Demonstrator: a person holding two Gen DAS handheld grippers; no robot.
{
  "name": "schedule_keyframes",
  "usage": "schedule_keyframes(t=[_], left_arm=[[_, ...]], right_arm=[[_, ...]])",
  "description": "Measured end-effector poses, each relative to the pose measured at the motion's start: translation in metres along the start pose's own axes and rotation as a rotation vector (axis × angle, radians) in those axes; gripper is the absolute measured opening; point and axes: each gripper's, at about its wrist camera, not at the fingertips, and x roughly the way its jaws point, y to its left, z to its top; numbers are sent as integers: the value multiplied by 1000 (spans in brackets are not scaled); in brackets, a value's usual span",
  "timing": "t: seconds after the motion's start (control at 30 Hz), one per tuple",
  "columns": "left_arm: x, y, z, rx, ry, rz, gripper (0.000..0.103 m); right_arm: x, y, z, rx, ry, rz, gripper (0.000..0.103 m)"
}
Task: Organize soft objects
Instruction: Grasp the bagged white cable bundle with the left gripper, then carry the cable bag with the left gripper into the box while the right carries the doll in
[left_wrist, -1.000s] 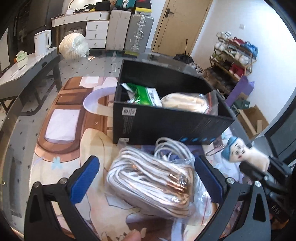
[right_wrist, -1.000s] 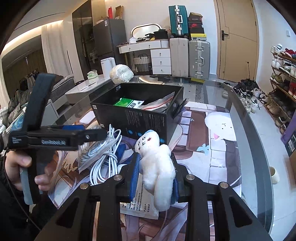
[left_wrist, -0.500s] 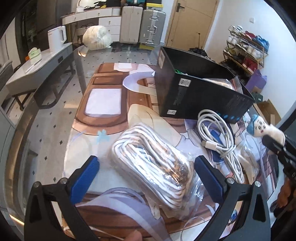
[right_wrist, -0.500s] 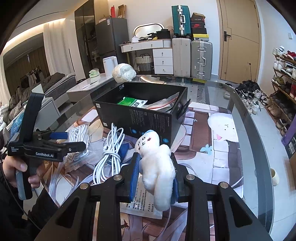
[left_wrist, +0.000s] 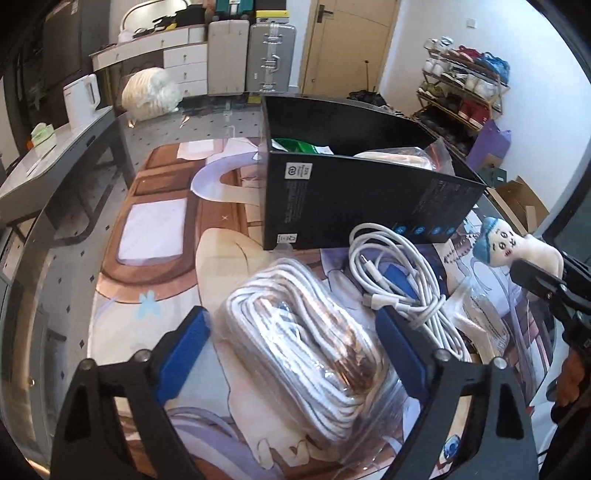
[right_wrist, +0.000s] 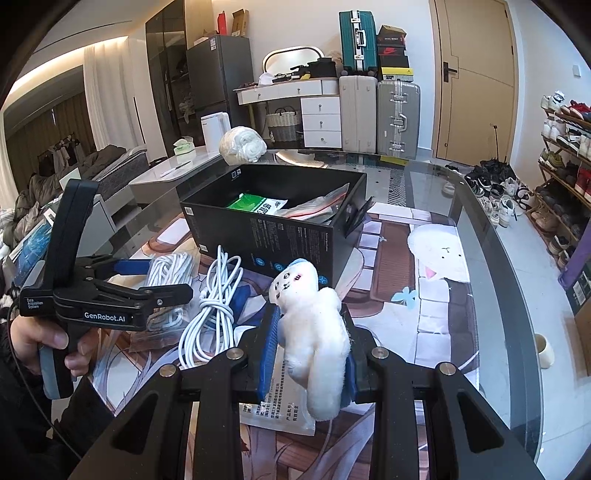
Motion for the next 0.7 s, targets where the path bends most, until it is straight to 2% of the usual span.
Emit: schedule_keyframes(t=[0.2,0.27,0.33,0.43,0.7], left_arm=[[-7,2,-8,41,-15,-20,75],[-11,2,-10,47,-21,-29,65],[-12,4,-11,48,-26,-40,61],[-15,7,-13,46,-36,-60,48],[-25,6,-15,82,-51,-89,44]], right_arm=[[-1,1,-1,-4,-1,3,30],[-1,2,-1,-6,-2,5,30],[-1,2,-1,-8,-2,5,30],[-1,4,0,-12,-5,7,30],[-6,7,1,-22,-17,12,30]])
